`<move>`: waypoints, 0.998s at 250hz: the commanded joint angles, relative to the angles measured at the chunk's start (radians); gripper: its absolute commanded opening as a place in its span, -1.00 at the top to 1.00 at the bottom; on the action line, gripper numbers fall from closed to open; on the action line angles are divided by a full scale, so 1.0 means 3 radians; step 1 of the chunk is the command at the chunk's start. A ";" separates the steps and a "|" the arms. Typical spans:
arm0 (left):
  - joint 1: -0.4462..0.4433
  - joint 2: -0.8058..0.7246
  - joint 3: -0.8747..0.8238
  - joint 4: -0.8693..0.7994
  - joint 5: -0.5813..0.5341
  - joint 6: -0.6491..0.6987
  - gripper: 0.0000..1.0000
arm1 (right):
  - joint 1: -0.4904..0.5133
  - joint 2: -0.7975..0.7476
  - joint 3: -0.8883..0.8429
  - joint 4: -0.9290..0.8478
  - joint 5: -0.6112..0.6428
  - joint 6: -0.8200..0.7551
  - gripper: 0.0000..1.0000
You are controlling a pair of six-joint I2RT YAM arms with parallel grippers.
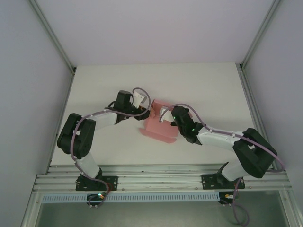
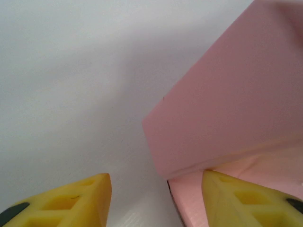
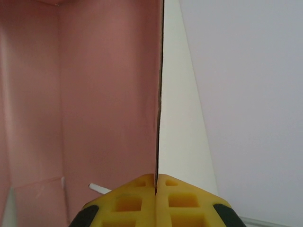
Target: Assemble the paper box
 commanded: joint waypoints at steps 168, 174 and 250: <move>0.0058 0.0365 0.0108 0.0434 0.0514 0.0082 -0.22 | 0.0072 0.0239 -0.0089 0.0350 0.0277 -0.0370 1.00; 0.0053 0.0363 0.0102 0.0470 0.0502 0.0071 -0.26 | 0.0080 0.0244 -0.0096 0.0364 0.0289 -0.0383 1.00; -0.0127 0.0478 0.0060 0.0802 0.0154 0.0030 -0.28 | 0.0139 0.0281 -0.0105 0.0326 0.0358 -0.0350 1.00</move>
